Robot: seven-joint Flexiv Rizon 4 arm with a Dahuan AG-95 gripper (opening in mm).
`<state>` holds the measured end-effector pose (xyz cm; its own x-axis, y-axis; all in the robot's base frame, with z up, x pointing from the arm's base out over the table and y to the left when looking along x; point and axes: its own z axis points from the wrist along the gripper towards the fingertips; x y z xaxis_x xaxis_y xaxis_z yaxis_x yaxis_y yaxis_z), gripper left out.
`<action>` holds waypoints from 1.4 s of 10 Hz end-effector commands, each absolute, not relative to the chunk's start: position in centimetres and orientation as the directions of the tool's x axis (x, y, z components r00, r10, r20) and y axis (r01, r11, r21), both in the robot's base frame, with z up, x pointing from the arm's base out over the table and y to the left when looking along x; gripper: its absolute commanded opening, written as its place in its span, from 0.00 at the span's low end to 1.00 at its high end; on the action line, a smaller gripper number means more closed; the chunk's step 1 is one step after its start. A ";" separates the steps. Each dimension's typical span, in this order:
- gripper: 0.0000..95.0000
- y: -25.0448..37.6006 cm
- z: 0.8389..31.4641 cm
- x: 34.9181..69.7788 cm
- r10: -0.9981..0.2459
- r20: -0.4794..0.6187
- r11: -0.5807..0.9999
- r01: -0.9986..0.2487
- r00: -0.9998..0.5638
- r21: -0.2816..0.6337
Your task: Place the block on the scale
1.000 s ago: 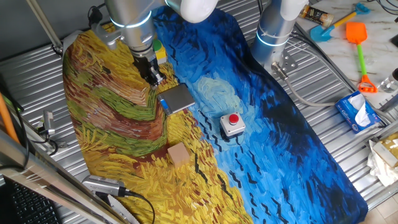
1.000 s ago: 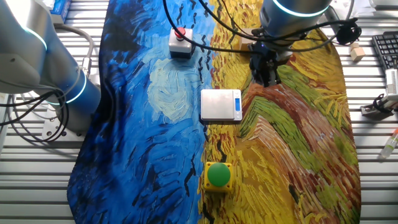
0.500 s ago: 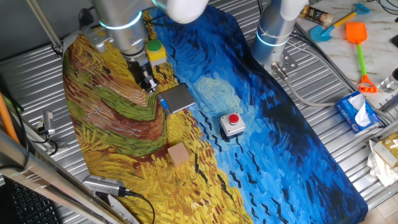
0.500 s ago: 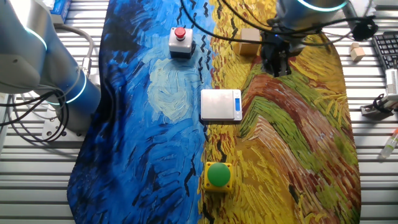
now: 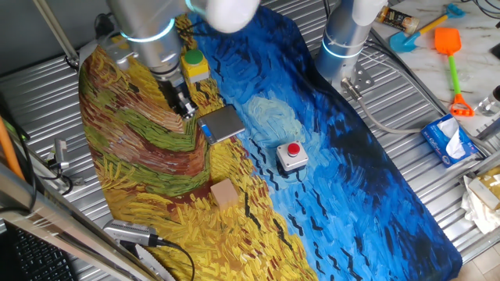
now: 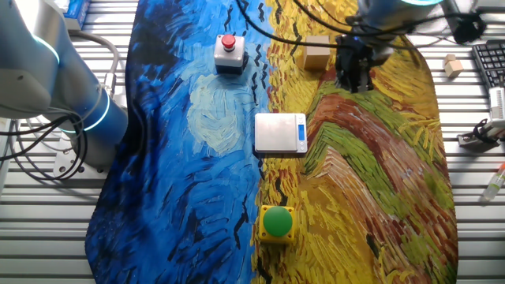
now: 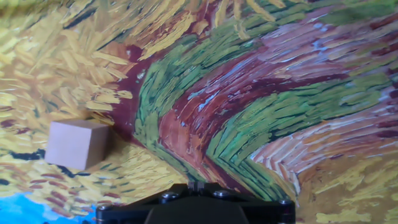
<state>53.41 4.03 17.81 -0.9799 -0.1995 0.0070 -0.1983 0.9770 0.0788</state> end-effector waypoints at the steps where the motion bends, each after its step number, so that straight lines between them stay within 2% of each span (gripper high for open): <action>1: 0.00 4.0 17.8 53.6 -0.148 0.019 0.986 -0.145 -0.989 0.084; 4: 0.00 4.0 17.7 53.6 -0.129 0.032 0.990 -0.127 -0.991 0.064; 11: 0.00 4.0 17.7 53.6 -0.297 0.042 0.952 -0.292 -0.954 0.094; 14: 0.00 4.0 17.7 53.6 -0.293 0.044 0.952 -0.287 -0.955 0.106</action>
